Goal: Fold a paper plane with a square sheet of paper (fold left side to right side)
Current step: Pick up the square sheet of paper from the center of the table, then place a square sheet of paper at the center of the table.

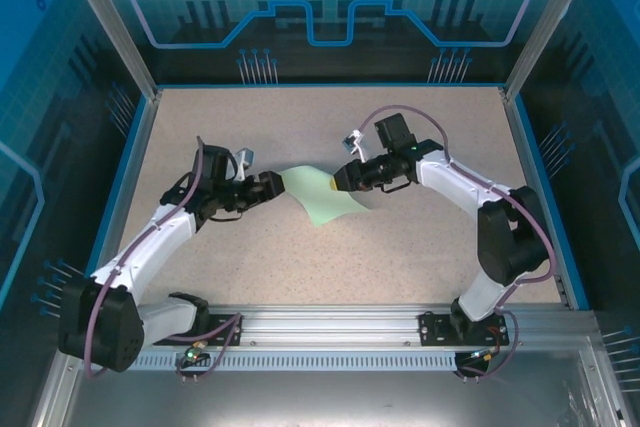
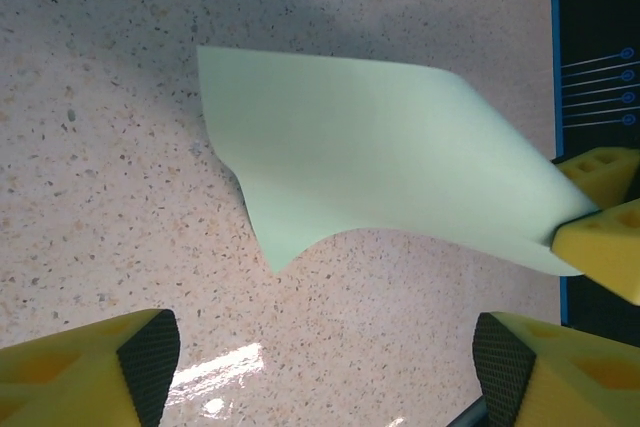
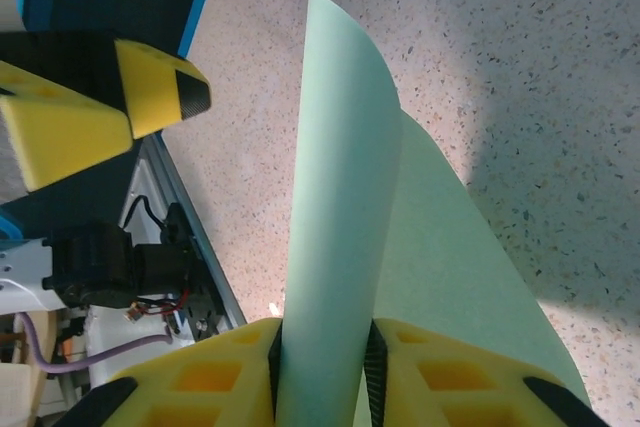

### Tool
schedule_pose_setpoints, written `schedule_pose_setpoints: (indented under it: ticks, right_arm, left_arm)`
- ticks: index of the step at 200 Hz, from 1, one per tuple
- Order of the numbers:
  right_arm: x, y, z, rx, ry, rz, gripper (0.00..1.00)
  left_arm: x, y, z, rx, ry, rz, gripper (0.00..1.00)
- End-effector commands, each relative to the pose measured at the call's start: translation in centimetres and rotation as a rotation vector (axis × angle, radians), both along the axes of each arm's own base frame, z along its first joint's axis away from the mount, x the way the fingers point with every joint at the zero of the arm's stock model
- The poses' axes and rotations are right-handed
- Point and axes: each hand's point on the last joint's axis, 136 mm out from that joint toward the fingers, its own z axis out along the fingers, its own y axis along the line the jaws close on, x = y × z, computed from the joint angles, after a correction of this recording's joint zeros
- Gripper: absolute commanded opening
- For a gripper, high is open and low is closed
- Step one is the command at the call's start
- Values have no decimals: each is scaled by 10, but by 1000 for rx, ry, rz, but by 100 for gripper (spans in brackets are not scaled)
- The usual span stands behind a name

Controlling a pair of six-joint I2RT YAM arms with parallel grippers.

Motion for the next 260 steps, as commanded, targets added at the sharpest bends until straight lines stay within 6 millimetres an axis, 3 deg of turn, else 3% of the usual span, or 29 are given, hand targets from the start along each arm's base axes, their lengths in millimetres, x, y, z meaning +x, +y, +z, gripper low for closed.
schedule_pose_setpoints:
  ticks: [1,40,61,154,181,205,230,247,260]
  right_arm:
    - [-1,-7,14,62,49,-38,26]
    - [-3,-12,31,118,82,-58,25]
    - [-5,-16,50,165,81,-61,25]
    - [-34,-41,170,386,-25,-10,22]
    - [-41,-40,192,423,-44,9,22]
    - [-43,-38,200,435,-50,11,23]
    - [-39,-35,196,427,-40,-7,23]
    - [-34,-37,189,407,-52,-39,25]
    - [-29,-41,181,378,-55,-73,27]
  left_arm:
    - [5,-1,15,-59,-59,12,83]
    - [8,-5,21,-85,-76,5,84]
    - [9,-9,32,-119,-113,-11,85]
    - [15,-36,133,-335,-440,-165,94]
    - [17,-43,152,-376,-489,-219,94]
    - [15,-51,170,-428,-545,-272,94]
    - [13,-61,178,-447,-568,-310,82]
    - [12,-68,177,-443,-559,-328,62]
    - [12,-71,170,-424,-532,-331,41]
